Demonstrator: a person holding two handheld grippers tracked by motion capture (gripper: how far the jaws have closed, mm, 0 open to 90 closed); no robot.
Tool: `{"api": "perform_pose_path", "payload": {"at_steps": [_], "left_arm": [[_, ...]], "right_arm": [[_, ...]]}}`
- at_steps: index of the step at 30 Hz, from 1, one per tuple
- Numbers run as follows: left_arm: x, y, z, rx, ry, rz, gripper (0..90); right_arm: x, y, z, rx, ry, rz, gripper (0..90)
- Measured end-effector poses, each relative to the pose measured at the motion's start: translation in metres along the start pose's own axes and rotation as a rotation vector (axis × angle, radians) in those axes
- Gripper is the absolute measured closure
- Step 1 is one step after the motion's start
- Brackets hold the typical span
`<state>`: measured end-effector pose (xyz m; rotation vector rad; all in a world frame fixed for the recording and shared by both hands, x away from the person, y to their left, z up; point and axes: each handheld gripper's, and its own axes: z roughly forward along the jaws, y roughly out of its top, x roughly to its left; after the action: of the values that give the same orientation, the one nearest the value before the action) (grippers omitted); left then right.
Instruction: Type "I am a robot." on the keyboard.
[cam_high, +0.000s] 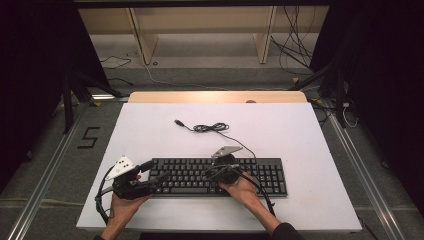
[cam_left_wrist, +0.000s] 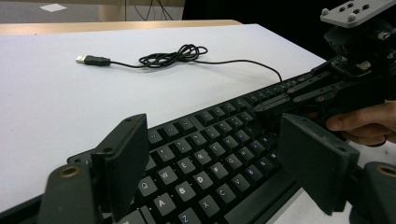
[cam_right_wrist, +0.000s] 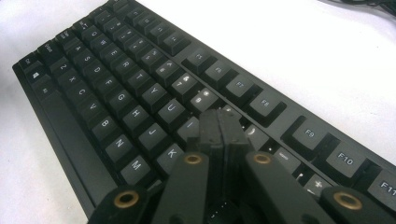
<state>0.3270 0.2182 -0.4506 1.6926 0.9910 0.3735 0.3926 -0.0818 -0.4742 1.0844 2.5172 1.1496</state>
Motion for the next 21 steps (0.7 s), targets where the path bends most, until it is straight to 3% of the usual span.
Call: {"api": "perform_pose_path", "payload": {"at_steps": [8,12,21], "left_arm": [[-0.001,0.000,0.000,0.000,0.001,-0.002,24.6],[0.000,0.000,0.000,-0.001,0.003,-0.001,24.7],[0.000,0.000,0.001,0.004,0.003,-0.004,24.7]], "right_arm": [[0.004,-0.002,0.003,0.012,-0.028,-0.031,90.0],[0.002,-0.001,0.002,0.011,-0.029,-0.013,90.0],[0.001,0.001,-0.014,-0.083,0.015,0.022,81.8]]}}
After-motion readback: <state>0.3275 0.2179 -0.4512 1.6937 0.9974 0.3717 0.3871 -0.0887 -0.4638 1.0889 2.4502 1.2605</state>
